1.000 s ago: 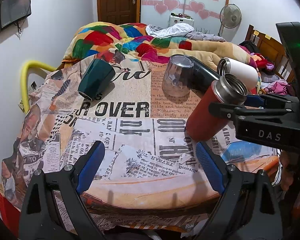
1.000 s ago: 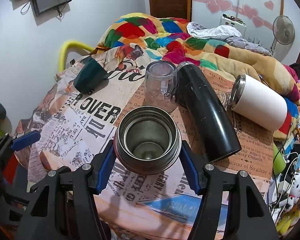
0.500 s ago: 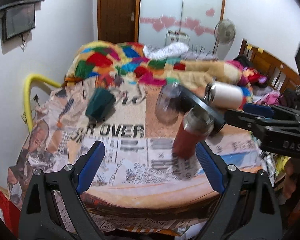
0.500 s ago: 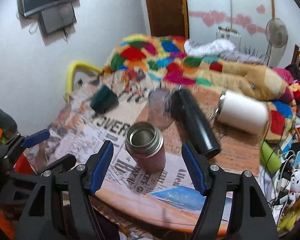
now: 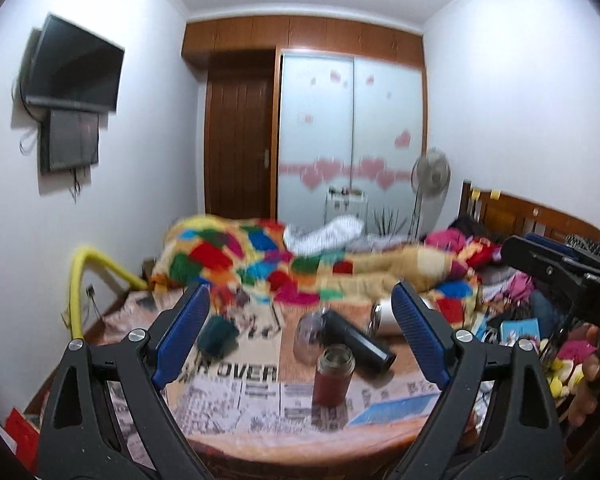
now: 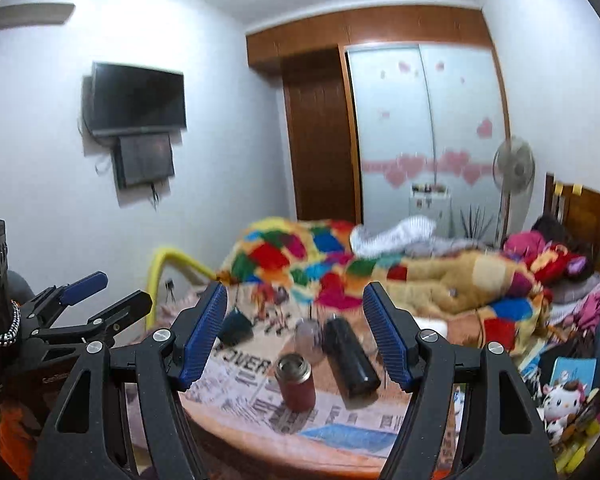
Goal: Flip cup upright
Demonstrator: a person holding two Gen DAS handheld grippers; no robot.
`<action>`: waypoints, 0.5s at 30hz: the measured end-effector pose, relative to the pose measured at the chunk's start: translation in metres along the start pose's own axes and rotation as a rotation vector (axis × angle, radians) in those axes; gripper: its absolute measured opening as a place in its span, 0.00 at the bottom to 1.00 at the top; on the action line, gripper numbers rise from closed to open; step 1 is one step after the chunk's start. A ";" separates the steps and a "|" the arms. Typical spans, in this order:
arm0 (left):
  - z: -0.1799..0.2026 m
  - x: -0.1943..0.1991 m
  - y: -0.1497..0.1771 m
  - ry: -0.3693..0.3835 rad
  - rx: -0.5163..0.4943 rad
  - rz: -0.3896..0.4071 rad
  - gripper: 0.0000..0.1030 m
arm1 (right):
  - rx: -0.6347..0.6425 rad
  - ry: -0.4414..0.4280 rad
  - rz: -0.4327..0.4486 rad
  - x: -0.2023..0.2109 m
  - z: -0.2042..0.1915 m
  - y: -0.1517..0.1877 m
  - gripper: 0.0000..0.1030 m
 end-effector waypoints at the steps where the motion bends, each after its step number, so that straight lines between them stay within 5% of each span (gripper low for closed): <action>1: 0.001 0.009 -0.005 0.003 0.001 0.022 0.90 | 0.006 0.004 0.028 0.008 -0.004 -0.003 0.66; 6: 0.005 0.038 -0.012 -0.009 0.003 0.081 0.90 | 0.018 0.021 0.091 0.025 -0.015 -0.003 0.72; 11: 0.004 0.053 -0.012 -0.014 0.016 0.095 0.95 | 0.027 0.054 0.122 0.033 -0.015 0.000 0.95; 15: 0.005 0.059 -0.009 -0.022 0.008 0.095 0.96 | 0.020 0.067 0.129 0.046 -0.012 0.003 1.00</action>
Point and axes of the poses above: each gripper's, at about its wrist camera, not at the fingertips, and x roughly against the way its jaws point, z to its right, y to its underside, the point moved 8 cm from there along -x, roughly the way its jaws point, and after that the axes turned 6 degrees about -y, right-handed, at the moved point
